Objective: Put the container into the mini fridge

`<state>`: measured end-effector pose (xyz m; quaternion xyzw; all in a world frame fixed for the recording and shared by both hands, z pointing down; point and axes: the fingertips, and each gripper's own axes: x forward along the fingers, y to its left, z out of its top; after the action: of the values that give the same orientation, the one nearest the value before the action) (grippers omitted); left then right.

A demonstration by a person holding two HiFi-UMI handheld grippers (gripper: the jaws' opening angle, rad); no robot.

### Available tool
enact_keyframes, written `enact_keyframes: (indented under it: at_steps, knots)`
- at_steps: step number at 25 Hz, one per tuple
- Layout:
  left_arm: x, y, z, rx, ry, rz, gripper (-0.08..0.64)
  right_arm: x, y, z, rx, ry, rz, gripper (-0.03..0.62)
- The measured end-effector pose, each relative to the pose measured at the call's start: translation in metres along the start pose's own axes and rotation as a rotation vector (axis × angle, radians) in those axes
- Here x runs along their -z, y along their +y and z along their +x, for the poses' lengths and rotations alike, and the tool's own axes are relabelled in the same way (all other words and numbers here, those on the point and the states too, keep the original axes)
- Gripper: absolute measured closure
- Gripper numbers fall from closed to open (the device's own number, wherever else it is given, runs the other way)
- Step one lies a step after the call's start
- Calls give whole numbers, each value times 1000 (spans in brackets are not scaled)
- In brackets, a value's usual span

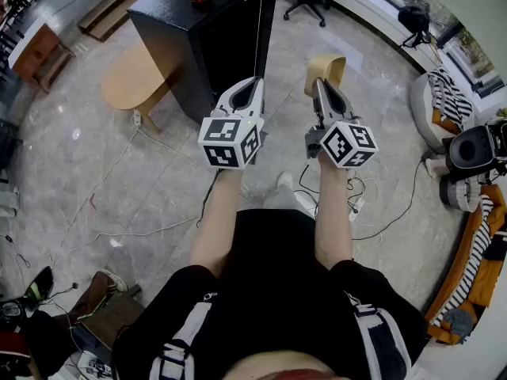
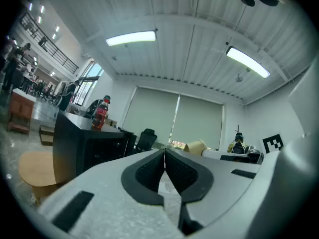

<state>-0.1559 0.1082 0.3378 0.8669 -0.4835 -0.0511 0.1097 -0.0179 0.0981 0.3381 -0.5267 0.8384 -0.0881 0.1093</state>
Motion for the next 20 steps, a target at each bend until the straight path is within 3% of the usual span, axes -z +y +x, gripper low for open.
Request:
enact_keyframes:
  at_steps: [12,20]
  knots:
    - [4,10,27,-5,-5,-19,549,-3,-23,21,17,6,-5,574]
    - [12,46,95,-62,9,-27,549,1,-66,87,-25,0,33,574]
